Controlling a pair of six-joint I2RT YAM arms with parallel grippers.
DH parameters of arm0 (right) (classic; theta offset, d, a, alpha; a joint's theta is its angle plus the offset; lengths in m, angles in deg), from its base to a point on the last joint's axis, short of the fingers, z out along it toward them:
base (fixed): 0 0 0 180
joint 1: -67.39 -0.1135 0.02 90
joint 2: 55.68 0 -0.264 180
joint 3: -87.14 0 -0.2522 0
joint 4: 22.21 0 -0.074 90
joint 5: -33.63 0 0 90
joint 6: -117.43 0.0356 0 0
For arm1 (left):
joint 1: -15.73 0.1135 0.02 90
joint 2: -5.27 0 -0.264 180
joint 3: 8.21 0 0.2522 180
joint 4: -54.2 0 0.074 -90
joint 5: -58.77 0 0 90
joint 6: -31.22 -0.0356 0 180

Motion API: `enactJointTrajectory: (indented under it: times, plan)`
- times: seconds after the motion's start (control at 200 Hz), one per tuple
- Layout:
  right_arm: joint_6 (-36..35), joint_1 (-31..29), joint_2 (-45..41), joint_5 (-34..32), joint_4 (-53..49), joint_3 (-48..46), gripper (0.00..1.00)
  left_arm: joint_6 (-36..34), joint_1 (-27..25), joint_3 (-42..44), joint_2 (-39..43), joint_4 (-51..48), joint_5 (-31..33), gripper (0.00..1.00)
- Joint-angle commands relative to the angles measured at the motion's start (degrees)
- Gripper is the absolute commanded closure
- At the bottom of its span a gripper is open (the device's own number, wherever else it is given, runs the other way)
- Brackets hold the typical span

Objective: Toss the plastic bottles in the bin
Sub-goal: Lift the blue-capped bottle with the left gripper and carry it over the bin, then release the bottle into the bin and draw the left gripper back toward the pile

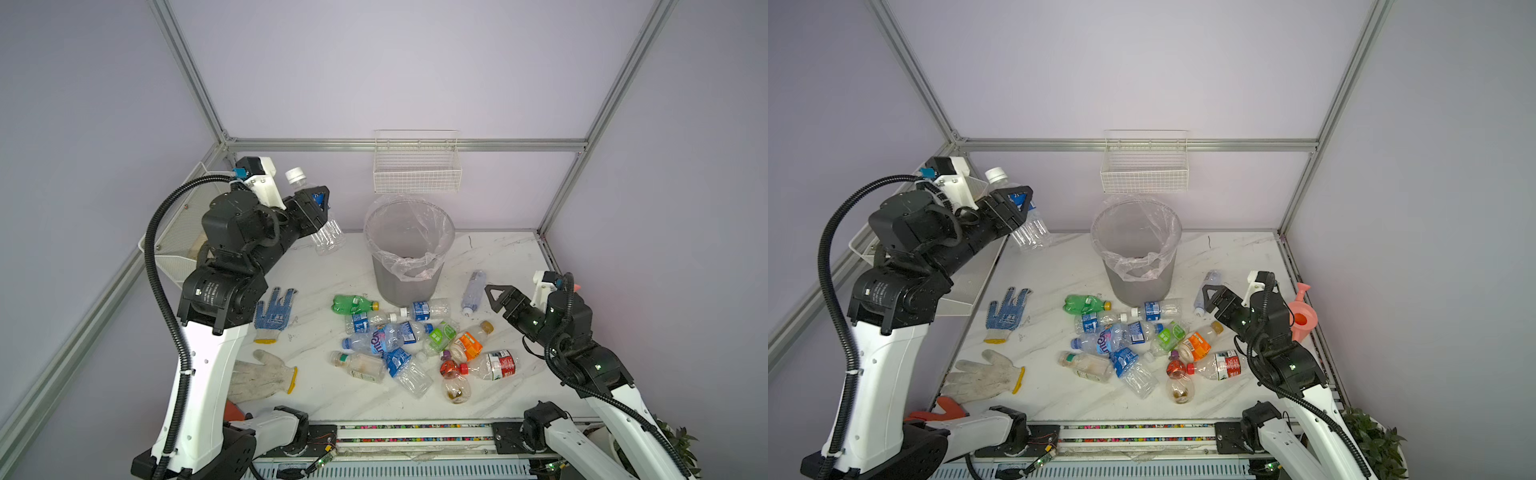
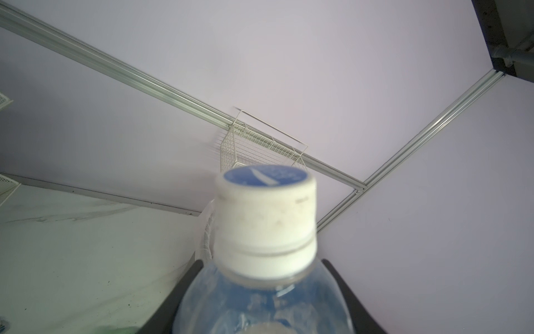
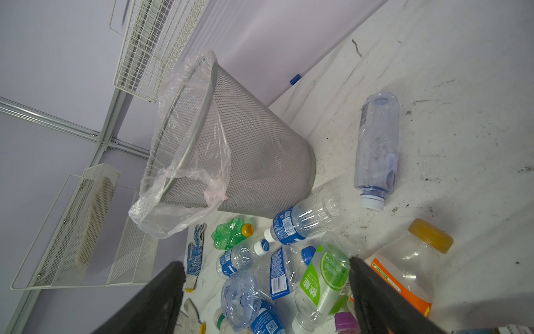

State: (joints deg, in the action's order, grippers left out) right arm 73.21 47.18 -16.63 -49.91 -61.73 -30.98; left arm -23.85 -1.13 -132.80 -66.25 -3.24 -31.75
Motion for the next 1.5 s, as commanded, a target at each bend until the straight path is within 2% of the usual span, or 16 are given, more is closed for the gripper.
enactJointTrajectory:
  times: [0.0, 0.25, 0.38, 0.525, 0.57, 0.655, 0.665, 0.755, 1.105, 1.365, 1.495]
  plan:
    - [-0.21, -0.22, -0.11, -0.19, -0.73, 0.22, 0.09, -3.22, -3.05, -6.11, -1.98, 3.33, 3.73, 0.6]
    - [-0.69, -0.27, 0.06, -1.02, -1.31, 0.74, 0.09, -5.92, -9.69, -10.12, -8.92, 5.9, 9.26, 0.6]
    - [-0.75, -0.27, 0.67, -0.26, -1.35, 1.7, 0.09, -9.36, -13.52, -14.43, -18.17, 7.28, 13.78, 0.6]
    - [-0.86, -0.22, 0.32, -0.03, -2.66, 3.17, 0.08, -12.26, -15.49, -23.81, -30.61, 5.12, 13.82, 0.56]
    - [-0.88, -0.27, -0.14, 0.11, -3.26, 3.67, 0.08, -13.64, -15.8, -28.79, -35.04, 2.24, 14.09, 0.47]
    - [-1.82, -0.26, -1.22, 0.43, -4.9, 5.19, 0.04, -16.34, -17.33, -39.61, -41.06, -6.11, 15.49, 0.03]
    - [-2.01, -0.22, -1.36, 0.41, -5.2, 5.44, 0.04, -16.91, -17.74, -40.14, -41.13, -6.41, 15.99, 0.01]
    - [-3.11, -0.25, -2.87, -0.41, -7.22, 6.61, 0.03, -21.44, -21.0, -36.48, -37.28, -3.03, 21.29, 0.0]
    - [-3.19, -0.26, -2.9, -0.5, -8.0, 5.81, 0.03, -23.84, -25.87, -24.32, -22.92, -0.55, 24.08, 0.0]
    - [-0.85, -0.25, -3.72, -3.95, -12.98, 6.29, 0.03, -22.99, -29.95, -9.52, -11.61, -0.48, 26.56, 0.0]
    - [1.52, -0.27, -3.06, -6.66, -15.9, 5.63, 0.03, -19.35, -31.28, 0.75, -4.02, 0.05, 27.4, 0.0]
